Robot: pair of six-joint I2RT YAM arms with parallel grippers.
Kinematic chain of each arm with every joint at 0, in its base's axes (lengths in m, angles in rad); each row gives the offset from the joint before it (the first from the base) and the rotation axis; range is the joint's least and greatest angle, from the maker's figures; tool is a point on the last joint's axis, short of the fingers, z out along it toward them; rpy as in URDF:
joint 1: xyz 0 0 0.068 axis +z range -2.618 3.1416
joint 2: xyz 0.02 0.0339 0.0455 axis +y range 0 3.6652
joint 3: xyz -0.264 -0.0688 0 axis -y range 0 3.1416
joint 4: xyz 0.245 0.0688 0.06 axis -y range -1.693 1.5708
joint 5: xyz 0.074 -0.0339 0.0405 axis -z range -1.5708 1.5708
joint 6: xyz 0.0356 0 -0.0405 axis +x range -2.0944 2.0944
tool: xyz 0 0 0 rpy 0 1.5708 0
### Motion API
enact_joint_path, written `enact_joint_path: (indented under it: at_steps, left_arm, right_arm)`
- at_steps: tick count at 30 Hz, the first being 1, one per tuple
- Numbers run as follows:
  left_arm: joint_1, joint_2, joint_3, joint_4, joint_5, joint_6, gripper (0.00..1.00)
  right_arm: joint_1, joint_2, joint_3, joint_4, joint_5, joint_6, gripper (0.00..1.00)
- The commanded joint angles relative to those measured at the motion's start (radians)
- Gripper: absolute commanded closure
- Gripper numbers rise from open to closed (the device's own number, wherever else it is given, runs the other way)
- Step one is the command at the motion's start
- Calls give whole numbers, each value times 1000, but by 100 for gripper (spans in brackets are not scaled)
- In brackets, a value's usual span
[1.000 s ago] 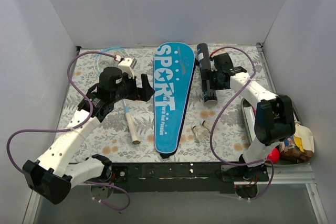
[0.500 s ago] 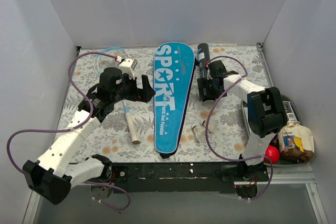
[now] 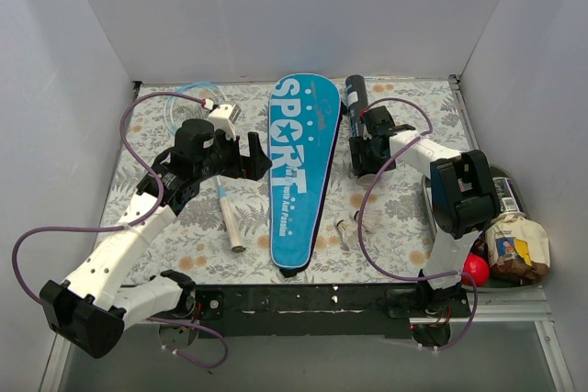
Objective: Pack up the badminton gear
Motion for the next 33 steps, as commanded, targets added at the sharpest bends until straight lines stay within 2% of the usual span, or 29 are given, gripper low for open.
enact_joint_path:
  at_steps: [1,10,17,20,24,28,33]
  left_arm:
    - [-4,-12,-2,9,6,11,2]
    - [-7,25,29,11,3,25,2]
    - [-9,8,60,8,3,50,2]
    - [-10,0,74,2,0,51,2]
    - [-9,-8,90,-8,3,47,2]
    - [-9,-9,112,-29,-6,56,2]
    - [-10,35,161,-60,71,74,2]
  right_arm:
    - [5,-69,54,-24,64,-2,43]
    - [100,-284,179,-153,200,-71,46]
    - [197,-449,221,-268,176,-121,46]
    - [252,-508,232,-299,168,-130,50]
    - [314,-549,343,-360,198,-126,52]
    - [349,-557,457,-454,63,-133,52]
    - [429,-577,447,-465,-71,-170,52]
